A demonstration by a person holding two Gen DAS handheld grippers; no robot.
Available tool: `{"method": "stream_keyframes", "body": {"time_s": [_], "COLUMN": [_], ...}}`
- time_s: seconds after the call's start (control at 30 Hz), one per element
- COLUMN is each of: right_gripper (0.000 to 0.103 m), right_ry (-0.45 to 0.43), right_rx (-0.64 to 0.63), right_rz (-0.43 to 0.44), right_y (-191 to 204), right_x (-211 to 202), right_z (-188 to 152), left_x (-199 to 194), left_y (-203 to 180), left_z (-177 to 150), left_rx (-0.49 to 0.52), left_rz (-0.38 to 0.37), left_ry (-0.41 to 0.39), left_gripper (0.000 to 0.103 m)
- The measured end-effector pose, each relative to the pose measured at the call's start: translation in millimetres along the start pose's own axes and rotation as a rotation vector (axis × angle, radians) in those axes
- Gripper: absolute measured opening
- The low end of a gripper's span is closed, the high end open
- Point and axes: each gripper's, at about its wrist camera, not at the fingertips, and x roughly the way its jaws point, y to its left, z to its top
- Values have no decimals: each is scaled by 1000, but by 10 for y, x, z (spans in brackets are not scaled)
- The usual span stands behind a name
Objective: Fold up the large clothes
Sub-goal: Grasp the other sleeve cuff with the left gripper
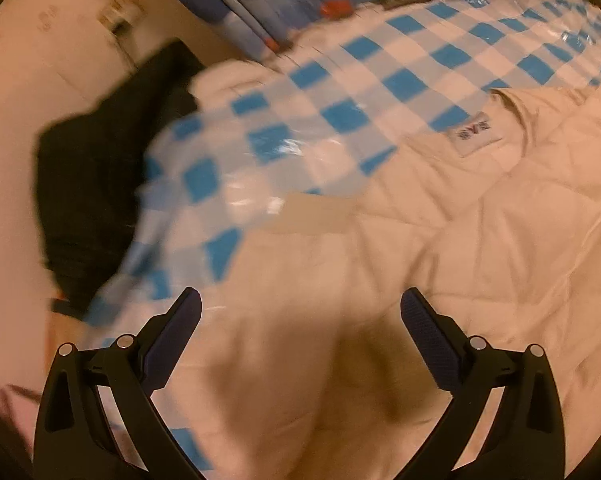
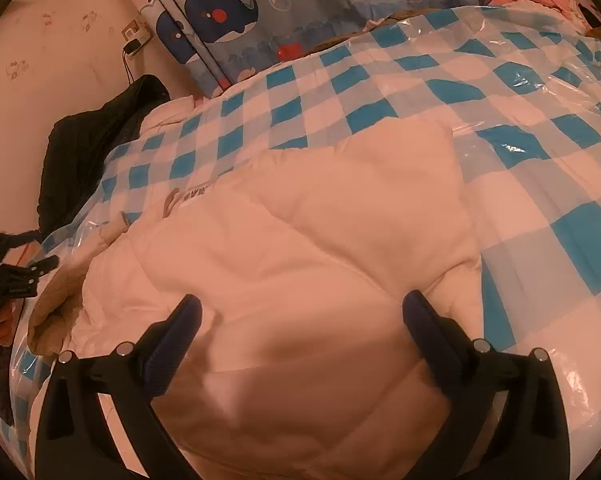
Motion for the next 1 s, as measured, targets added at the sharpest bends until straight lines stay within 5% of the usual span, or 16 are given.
{"method": "stream_keyframes", "body": {"time_s": [0.23, 0.33, 0.37, 0.4, 0.47, 0.57, 0.73, 1.0], "right_gripper": [97, 97, 97, 97, 97, 97, 97, 97], "right_ry": [-3, -3, -2, -1, -1, -1, 0, -12], "right_rx": [14, 13, 13, 11, 7, 2, -3, 12], "right_rz": [20, 21, 19, 17, 11, 5, -2, 19], "right_y": [-36, -37, -35, -32, -22, -15, 3, -7], "right_x": [10, 24, 19, 22, 27, 33, 39, 14], "right_z": [-2, -1, -3, -2, -10, -12, -19, -16], "left_x": [659, 852, 884, 912, 942, 809, 226, -996], "left_y": [-221, -136, -85, -43, 101, 330, 708, 724], "left_z": [75, 60, 41, 25, -26, -79, -44, 340], "left_rx": [70, 35, -2, -28, -123, -247, -409, -507], "left_rz": [192, 196, 182, 163, 134, 75, -35, -322], "left_ry": [162, 225, 239, 256, 284, 246, 108, -179], "left_gripper": [96, 96, 86, 52, 22, 13, 12, 11]}}
